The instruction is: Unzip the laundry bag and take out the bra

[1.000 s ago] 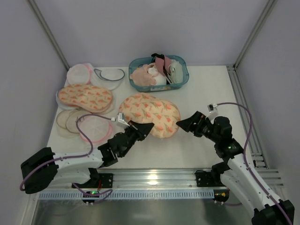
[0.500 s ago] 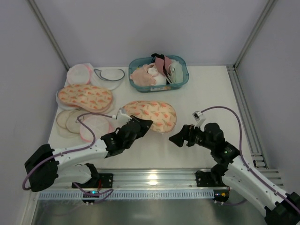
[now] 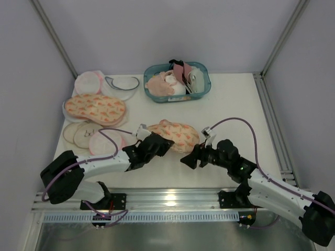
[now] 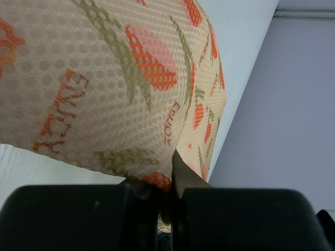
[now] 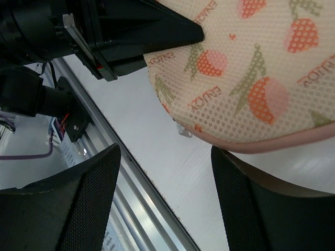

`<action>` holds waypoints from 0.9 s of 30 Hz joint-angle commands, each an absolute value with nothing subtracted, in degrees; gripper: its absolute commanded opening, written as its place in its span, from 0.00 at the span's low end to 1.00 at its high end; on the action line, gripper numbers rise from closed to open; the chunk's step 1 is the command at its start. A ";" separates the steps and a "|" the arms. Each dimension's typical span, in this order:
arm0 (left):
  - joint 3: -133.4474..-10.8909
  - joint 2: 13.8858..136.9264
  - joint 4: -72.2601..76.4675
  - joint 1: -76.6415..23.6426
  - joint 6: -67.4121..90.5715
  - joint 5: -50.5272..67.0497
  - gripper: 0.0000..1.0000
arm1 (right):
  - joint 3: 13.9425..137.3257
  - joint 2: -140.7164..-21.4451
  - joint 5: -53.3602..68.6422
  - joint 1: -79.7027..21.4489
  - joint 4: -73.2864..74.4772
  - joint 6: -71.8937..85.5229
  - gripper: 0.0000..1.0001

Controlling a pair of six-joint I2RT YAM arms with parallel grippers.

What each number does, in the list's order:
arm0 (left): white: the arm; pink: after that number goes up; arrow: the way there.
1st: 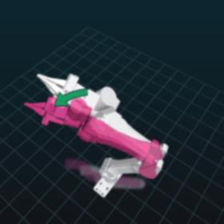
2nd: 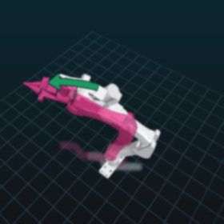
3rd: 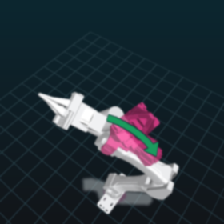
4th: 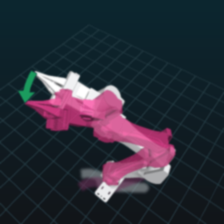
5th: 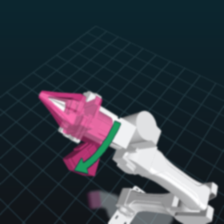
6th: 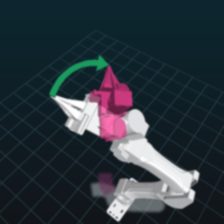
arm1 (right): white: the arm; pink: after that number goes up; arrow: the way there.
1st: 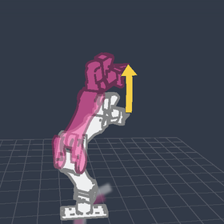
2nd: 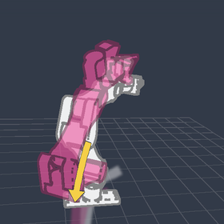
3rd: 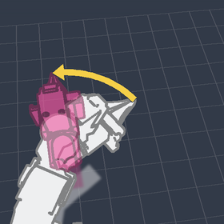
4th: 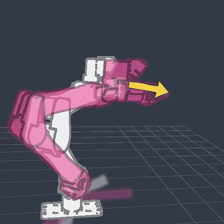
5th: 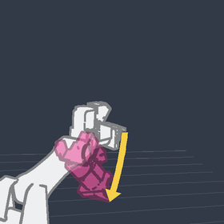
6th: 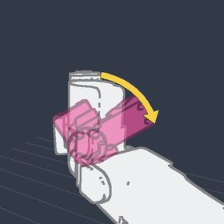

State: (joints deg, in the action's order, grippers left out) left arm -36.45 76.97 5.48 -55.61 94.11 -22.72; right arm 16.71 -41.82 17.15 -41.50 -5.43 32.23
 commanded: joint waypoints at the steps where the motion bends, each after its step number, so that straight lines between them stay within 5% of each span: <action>1: -38.85 78.75 11.06 -55.37 96.15 -20.40 0.00 | 18.72 -45.96 12.84 -44.47 -12.47 29.97 0.73; 7: -38.58 79.02 11.87 -55.37 96.68 -20.48 0.00 | 19.95 -52.29 10.64 -47.11 -16.69 30.50 0.51; 16: -37.80 79.89 13.00 -55.37 96.86 -18.90 0.00 | 21.44 -52.83 3.35 -49.66 -15.91 29.71 0.48; 27: -34.54 79.72 14.68 -55.37 97.12 -19.24 0.00 | 22.76 -50.10 -6.41 -50.80 -6.97 30.23 0.07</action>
